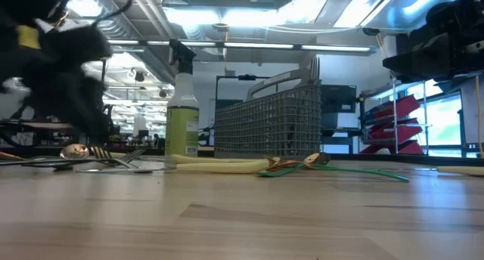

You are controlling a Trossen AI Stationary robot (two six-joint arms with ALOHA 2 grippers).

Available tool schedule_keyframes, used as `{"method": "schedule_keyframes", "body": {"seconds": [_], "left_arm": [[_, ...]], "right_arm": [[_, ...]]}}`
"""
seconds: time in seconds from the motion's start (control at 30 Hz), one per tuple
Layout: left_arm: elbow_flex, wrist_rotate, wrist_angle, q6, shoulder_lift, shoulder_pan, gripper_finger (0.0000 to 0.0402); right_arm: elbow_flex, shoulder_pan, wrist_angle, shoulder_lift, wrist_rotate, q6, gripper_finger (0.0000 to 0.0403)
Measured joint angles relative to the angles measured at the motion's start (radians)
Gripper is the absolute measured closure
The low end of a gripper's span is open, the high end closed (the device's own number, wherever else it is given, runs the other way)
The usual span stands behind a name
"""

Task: Sort silverware
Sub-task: Put the black fork into the gray silverware organizer

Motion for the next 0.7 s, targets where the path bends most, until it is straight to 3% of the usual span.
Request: {"method": "schedule_keyframes", "body": {"seconds": [0.07,0.13,0.33,0.5,0.7], "left_arm": [[0.023,-0.048,-0.001,0.122,0.0,0.015,0.0211],[0.037,-0.032,-0.001,0.279,0.002,0.038,0.0211],[0.04,0.146,-0.05,0.54,0.003,0.14,0.0211],[0.04,0.221,-0.072,0.616,0.016,0.226,0.0211],[0.04,0.24,-0.054,0.618,0.092,0.281,0.0211]], "right_arm": [[0.0,0.0,0.0,0.0,0.0,0.0,0.0403],[0.0,0.0,0.0,0.0,0.0,0.0,0.0403],[0.0,0.0,0.0,0.0,0.0,0.0,0.0403],[0.0,0.0,0.0,0.0,0.0,0.0,0.0403],[0.0,0.0,0.0,0.0,0.002,0.0,0.0403]]}}
